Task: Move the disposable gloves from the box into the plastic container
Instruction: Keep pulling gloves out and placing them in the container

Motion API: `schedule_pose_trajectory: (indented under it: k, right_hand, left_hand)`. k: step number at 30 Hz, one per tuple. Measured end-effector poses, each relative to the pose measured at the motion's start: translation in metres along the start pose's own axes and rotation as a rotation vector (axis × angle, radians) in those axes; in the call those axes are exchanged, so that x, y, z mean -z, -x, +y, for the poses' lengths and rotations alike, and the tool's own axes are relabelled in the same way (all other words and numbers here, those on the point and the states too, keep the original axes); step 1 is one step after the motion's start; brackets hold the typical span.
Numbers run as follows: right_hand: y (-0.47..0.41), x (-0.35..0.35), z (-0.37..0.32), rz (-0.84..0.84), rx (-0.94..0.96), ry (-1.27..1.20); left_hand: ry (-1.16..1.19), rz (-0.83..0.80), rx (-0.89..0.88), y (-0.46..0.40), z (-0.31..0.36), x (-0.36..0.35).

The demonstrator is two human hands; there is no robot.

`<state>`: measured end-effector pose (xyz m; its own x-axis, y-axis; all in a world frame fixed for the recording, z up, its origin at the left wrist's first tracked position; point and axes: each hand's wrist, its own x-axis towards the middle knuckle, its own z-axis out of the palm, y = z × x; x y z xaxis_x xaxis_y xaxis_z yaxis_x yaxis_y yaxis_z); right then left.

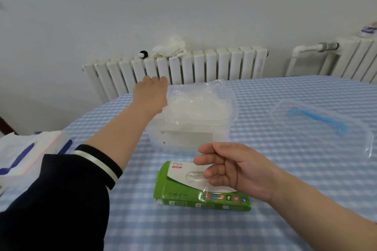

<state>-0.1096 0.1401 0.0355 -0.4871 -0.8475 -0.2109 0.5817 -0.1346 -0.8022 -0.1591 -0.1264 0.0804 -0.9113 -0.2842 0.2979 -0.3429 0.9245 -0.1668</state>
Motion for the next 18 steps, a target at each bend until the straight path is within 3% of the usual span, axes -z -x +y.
schedule_pose_trajectory:
  k: [3, 7, 10, 12, 15, 16, 18]
  right_hand:
    - [0.001, -0.001, 0.0, 0.0, 0.01, 0.006]
    - [0.002, -0.003, 0.0, 0.006, 0.051, 0.052]
    - [0.004, -0.01, -0.009, -0.004, 0.214, 0.18]
    - [0.005, -0.023, -0.023, 0.018, 0.417, 0.4]
    - [-0.006, -0.046, -0.052, 0.153, 0.775, 1.021]
    - [-0.016, -0.054, -0.062, 0.164, 0.805, 1.24]
    - [-0.047, -0.064, -0.079, 0.116, 0.638, 1.564]
  left_hand:
    - [-0.107, -0.005, -0.115, 0.002, -0.004, 0.0]
    - [-0.05, -0.122, -0.26, 0.005, 0.0, 0.003]
    - [0.0, -0.246, -0.286, 0.004, 0.003, 0.004]
    - [0.0, -0.298, -0.291, 0.002, 0.003, 0.001]
    - [0.02, -0.29, -0.253, 0.003, 0.006, 0.0]
    - [0.043, -0.289, -0.238, 0.003, 0.008, 0.003]
    - [0.085, -0.319, -0.203, 0.003, 0.013, 0.004]
